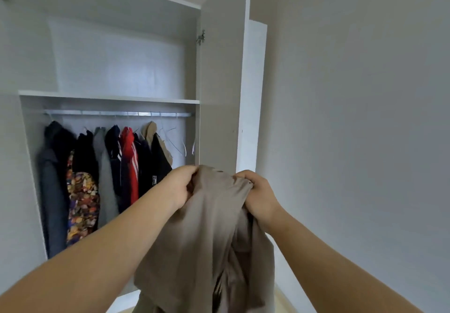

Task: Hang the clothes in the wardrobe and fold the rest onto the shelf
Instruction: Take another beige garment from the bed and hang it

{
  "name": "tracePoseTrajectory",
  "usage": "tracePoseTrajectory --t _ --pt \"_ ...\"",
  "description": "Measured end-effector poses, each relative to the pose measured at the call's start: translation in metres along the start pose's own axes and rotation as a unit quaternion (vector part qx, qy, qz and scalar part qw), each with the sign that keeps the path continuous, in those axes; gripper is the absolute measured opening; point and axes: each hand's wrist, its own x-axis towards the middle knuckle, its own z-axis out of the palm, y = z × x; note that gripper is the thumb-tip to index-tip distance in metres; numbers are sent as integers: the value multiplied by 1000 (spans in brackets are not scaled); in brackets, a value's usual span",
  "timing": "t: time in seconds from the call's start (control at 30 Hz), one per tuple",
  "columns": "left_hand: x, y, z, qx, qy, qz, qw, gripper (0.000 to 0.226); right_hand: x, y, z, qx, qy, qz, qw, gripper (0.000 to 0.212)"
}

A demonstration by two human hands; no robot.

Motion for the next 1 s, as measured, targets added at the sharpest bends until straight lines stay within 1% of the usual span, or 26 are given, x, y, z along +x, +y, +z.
tracePoseTrajectory --t 0.07,0.1,0.13,0.17,0.2,0.23,0.27,0.3,0.33,0.37,0.4,0.43,0.47,0.5,0.57,0.67,0.77,0.83,0.87,0.93,0.97,1.0 --pt "16 2 -11 9 -34 -3 999 30 32 6 8 122 18 74 990 30" --pt "23 4 -16 58 -47 6 997 30 49 9 11 183 24 113 976 29" --pt "29 5 -17 140 -37 22 989 32 66 14 14 239 31 154 958 28" --pt "42 4 -22 216 -15 45 975 39 86 19 19 288 28 196 937 26" --pt "50 0 -28 271 -34 62 960 57 102 23 23 330 24 229 916 26" --pt "55 -1 -34 289 -87 63 951 78 117 26 28 363 17 252 897 28" --pt "57 -3 -38 309 -139 59 939 92 133 29 34 386 11 271 882 31" --pt "63 -5 -41 329 -160 66 928 96 145 30 38 401 -1 282 872 35" --pt "70 -8 -46 342 -146 89 924 89 158 33 41 396 -16 285 873 37" --pt "81 -5 -46 339 -100 127 927 71 173 36 43 382 -37 280 880 37" --pt "90 -2 -46 342 -38 165 924 46 184 37 45 357 -48 270 893 37" --pt "96 5 -47 350 24 184 918 24 194 41 47 338 -56 258 904 36" --pt "103 10 -51 355 77 192 912 14 201 45 48 319 -67 248 912 35" --pt "110 13 -56 343 115 190 913 16 205 48 50 291 -77 240 923 32" --pt "116 18 -63 287 165 181 926 23 211 52 52 237 -98 216 942 26" --pt "120 31 -68 185 224 186 939 27 221 57 51 171 -132 145 966 16" --pt "122 45 -68 150 255 198 934 27 226 62 51 92 -149 82 981 13" --pt "122 54 -66 105 256 196 941 28 231 66 50 28 -146 43 988 4" --pt "123 57 -66 70 251 189 947 30 234 69 49 7 -137 28 990 5" --pt "120 63 -62 -7 238 170 956 34 239 74 49 12 -122 16 992 9" --pt "117 66 -60 -35 230 166 958 36 241 75 50 50 -135 19 989 14" --pt "118 69 -59 -63 219 163 960 37 240 76 53 103 -167 32 980 23"
